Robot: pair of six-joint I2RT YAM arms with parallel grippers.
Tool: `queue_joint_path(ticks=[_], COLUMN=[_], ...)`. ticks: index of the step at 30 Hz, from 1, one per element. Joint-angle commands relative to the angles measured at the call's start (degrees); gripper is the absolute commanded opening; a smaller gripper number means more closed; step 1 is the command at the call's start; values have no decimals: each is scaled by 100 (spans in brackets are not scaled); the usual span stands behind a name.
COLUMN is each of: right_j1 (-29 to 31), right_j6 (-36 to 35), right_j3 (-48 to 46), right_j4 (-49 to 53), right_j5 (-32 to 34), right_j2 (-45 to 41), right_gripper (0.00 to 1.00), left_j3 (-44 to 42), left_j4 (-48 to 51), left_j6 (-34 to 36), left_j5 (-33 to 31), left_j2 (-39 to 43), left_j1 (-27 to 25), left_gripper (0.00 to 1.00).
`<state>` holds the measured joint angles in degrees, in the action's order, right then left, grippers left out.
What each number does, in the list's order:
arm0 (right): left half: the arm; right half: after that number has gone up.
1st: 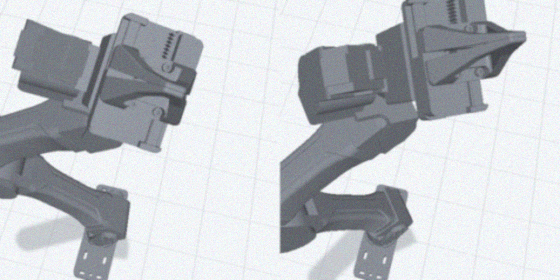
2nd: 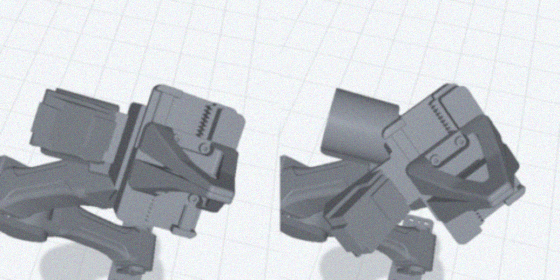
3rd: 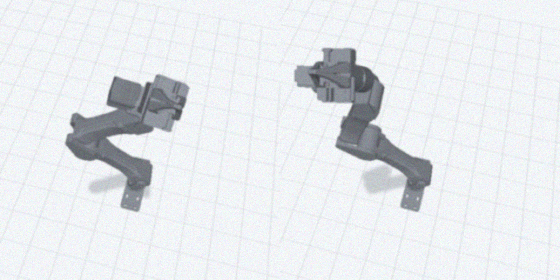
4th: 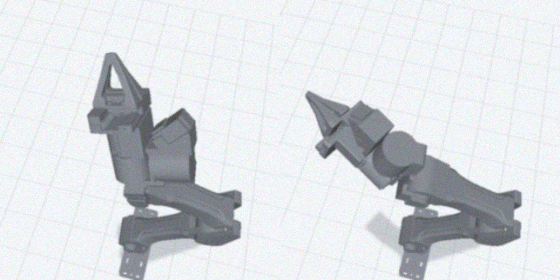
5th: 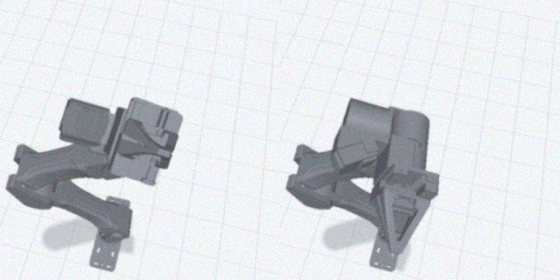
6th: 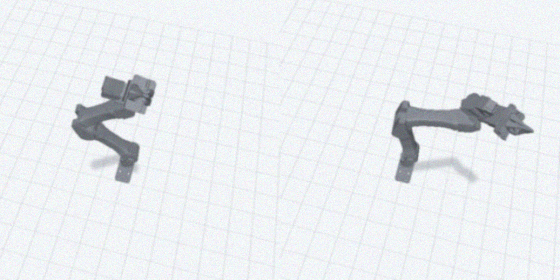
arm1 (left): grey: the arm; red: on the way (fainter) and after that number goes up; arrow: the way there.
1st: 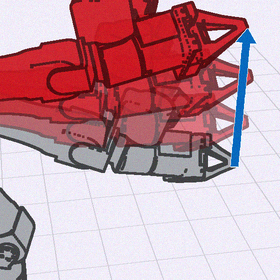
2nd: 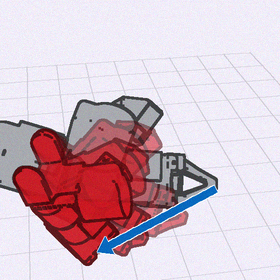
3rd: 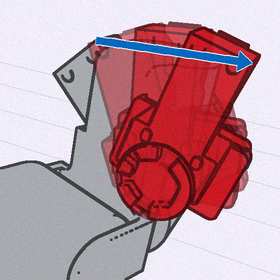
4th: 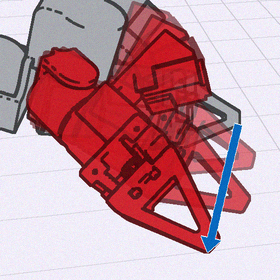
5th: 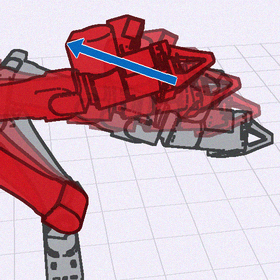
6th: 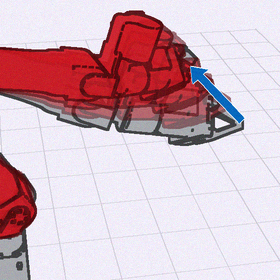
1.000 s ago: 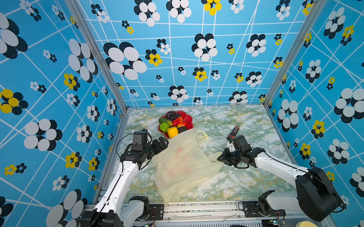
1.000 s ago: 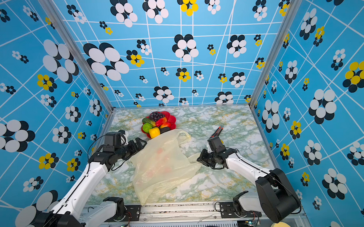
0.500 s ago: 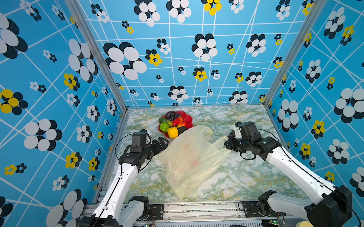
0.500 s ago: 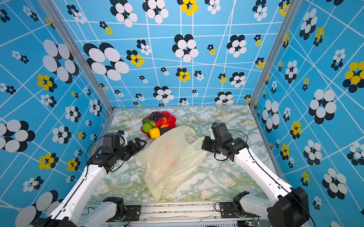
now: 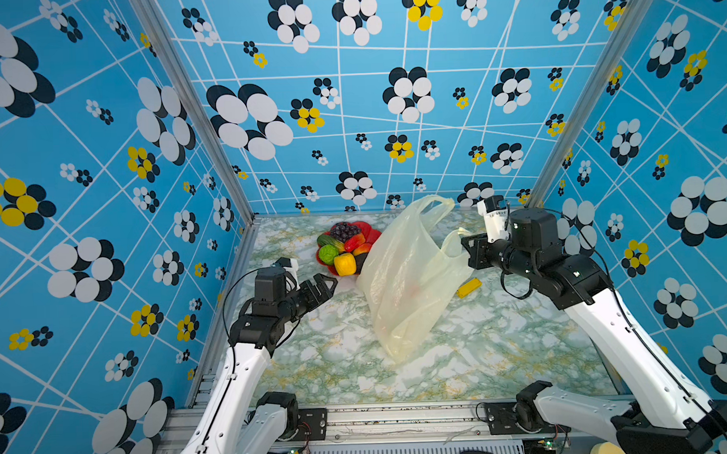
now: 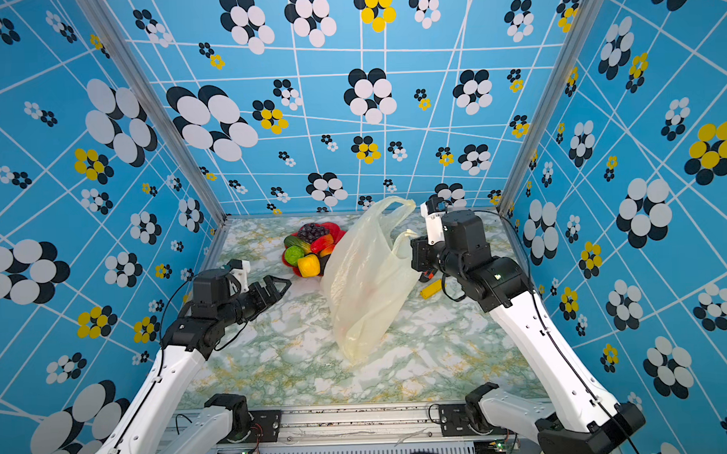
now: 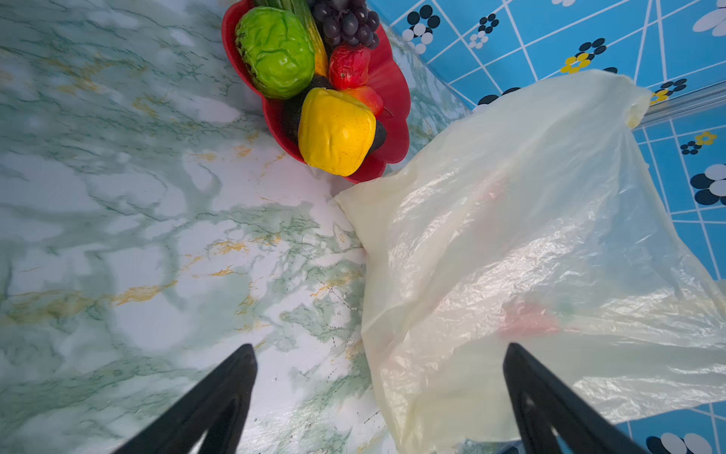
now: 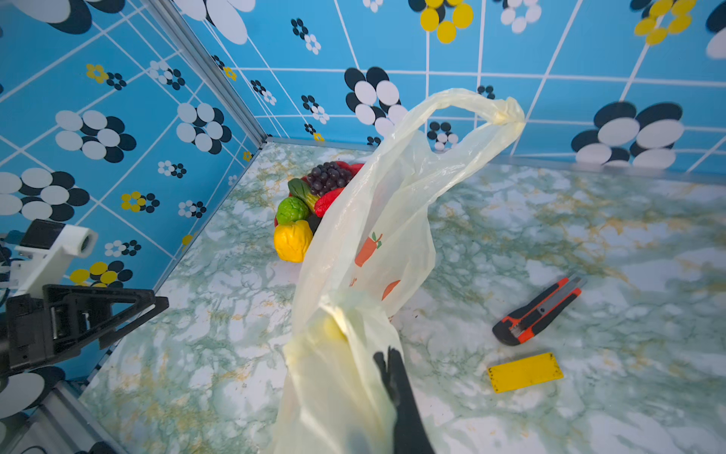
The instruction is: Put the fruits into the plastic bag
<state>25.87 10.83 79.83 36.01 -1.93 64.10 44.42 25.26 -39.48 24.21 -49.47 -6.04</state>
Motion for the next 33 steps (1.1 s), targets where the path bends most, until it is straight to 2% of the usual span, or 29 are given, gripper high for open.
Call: queue_joint_path(ticks=[1,4,7,12,15,19,24,33], right_j1=[60,108,413,1727,2290,2370,2370,2370], right_j6=[-686,-699,-747,-1431,-1626,-1241,-846,-646], right_j3=[185,264,285,122,-96,-785,-1900,-2410], right_j4=[-783,-1077,-1286,-1250,-840,-608,-914,-941], right_j5=[-3,-329,-717,-970,-1363,-1815,-1659,-1444], right_j2=[-216,-173,-64,188,419,390,-332,-790], right_gripper=[0,0,0,0,0,0,0,0], left_j3=[31,53,96,167,256,355,400,388], left_j4=[-57,-48,-16,-47,-56,99,384,239], left_j6=[-47,-89,-111,-194,-203,49,338,382], left_j5=[119,137,130,30,-67,-281,-482,-415], left_j2=[176,285,412,664,821,970,894,397], left_j1=[-21,-28,-24,-20,-11,-11,-11,-237], left_gripper=[99,99,99,99,99,99,99,99])
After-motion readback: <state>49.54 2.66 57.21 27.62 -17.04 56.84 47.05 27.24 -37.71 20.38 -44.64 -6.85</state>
